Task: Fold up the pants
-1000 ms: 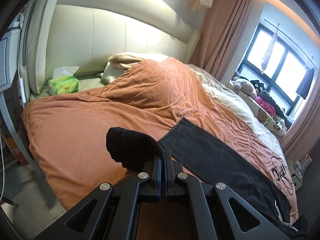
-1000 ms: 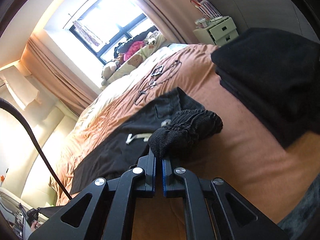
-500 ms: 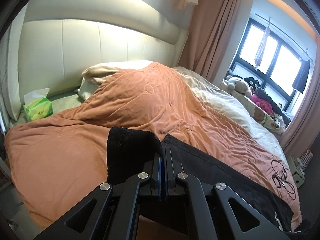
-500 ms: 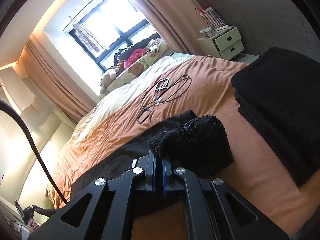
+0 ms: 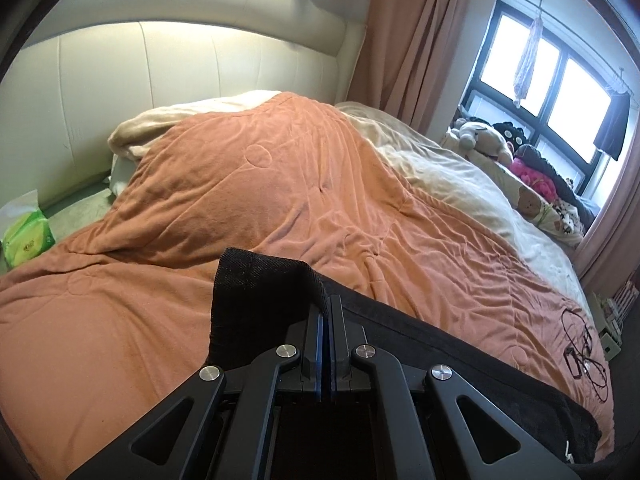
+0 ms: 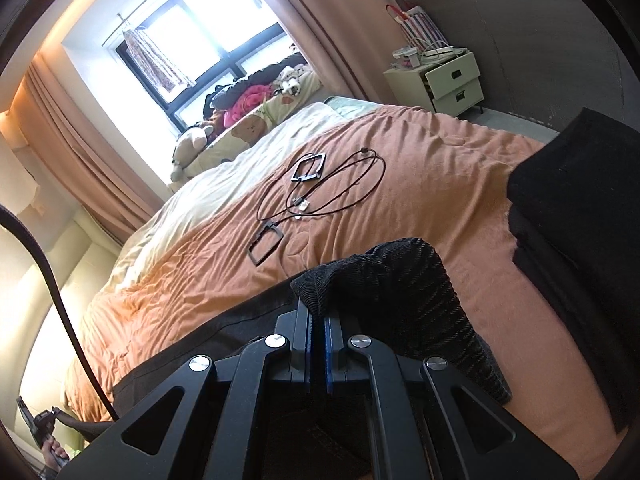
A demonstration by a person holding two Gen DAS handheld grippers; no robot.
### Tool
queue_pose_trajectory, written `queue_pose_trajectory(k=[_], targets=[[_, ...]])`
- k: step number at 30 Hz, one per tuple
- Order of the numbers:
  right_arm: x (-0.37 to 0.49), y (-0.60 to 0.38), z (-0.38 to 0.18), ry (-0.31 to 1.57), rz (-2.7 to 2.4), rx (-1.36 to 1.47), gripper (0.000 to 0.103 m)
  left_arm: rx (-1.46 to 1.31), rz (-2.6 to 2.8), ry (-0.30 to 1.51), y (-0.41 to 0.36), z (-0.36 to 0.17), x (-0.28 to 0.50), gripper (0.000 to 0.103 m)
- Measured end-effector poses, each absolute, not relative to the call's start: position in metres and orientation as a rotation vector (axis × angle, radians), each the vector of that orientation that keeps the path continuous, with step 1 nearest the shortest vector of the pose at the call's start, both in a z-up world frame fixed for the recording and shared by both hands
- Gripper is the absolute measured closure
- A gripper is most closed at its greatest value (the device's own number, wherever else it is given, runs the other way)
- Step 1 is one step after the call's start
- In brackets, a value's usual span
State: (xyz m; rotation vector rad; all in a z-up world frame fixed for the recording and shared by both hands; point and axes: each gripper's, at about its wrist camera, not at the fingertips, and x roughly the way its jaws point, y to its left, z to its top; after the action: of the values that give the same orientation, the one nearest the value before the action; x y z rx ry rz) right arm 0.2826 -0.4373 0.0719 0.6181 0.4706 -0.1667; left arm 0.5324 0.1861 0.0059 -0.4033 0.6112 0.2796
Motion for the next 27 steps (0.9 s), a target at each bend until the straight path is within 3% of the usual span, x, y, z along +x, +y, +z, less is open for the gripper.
queue_pose_trajectory(k=[19,27], targets=[[0.410,-0.430,0.054,0.586,-0.238,0.556,0.102,-0.442,0.300,0.803,0.188,-0.085,0.680,0.101],[0.444,-0.427,0.050,0.620,-0.262,0.521,0.102,-0.418,0.323,0.831,0.186,-0.098,0.716,0.101]])
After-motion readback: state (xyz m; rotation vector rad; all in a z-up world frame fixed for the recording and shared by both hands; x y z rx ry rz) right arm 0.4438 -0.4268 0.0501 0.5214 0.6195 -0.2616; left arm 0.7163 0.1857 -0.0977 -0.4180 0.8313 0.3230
